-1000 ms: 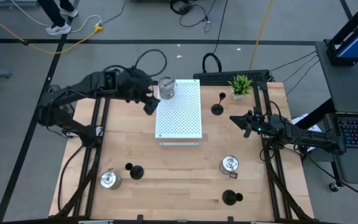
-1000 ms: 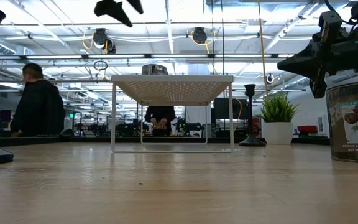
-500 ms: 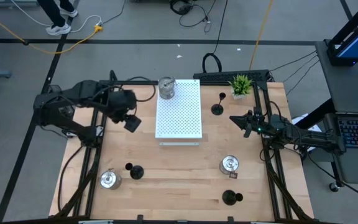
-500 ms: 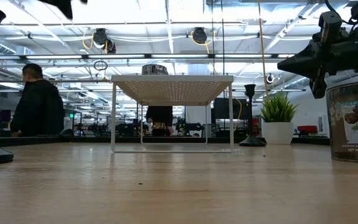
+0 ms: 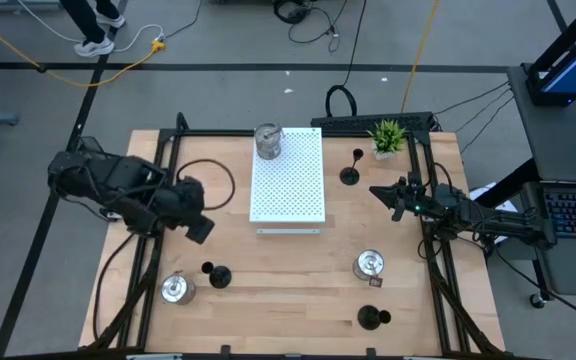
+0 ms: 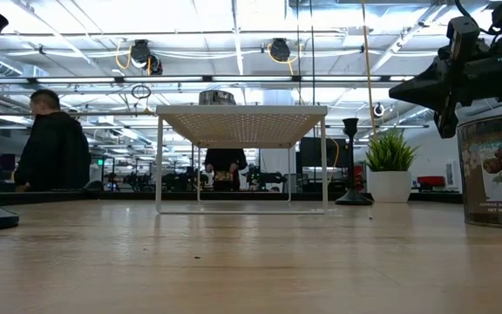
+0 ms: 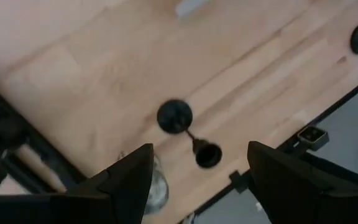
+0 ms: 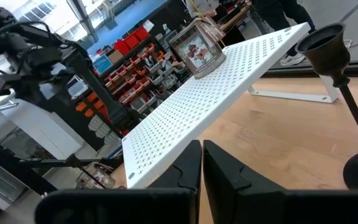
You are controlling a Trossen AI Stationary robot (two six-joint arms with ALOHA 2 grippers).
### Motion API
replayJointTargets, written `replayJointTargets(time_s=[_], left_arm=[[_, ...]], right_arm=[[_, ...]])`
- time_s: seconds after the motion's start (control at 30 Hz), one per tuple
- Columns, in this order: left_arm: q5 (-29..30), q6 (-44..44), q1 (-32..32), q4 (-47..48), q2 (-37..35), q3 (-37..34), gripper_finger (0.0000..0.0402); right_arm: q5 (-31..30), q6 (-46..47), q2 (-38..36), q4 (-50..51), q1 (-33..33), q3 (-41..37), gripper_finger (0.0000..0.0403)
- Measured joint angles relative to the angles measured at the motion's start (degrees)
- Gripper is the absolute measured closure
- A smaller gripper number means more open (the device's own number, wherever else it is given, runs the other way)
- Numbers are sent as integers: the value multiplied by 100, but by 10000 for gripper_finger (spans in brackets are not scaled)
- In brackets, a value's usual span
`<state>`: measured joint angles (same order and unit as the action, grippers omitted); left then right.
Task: Pick & Place candle stick holders
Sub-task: Put the left silver scented candle on the shelf aligned with the other silver scented candle
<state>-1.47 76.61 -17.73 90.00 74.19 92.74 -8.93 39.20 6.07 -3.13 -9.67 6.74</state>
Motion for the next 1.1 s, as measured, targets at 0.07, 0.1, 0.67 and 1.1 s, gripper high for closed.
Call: replayJointTargets(time_s=[0.07,0.1,0.67,1.1], left_arm=[[-1,304,-222,-4,0,-17,140],[-1,444,-345,-2,0,-32,140],[-903,3564,-2537,-5,4,-1145,140],[-862,4576,-3089,-406,4,-1882,134]], right_arm=[[0,0,0,2,0,0,394],[0,0,0,2,1,0,394],[16,42,0,2,2,-2,394],[20,63,0,2,0,0,394]])
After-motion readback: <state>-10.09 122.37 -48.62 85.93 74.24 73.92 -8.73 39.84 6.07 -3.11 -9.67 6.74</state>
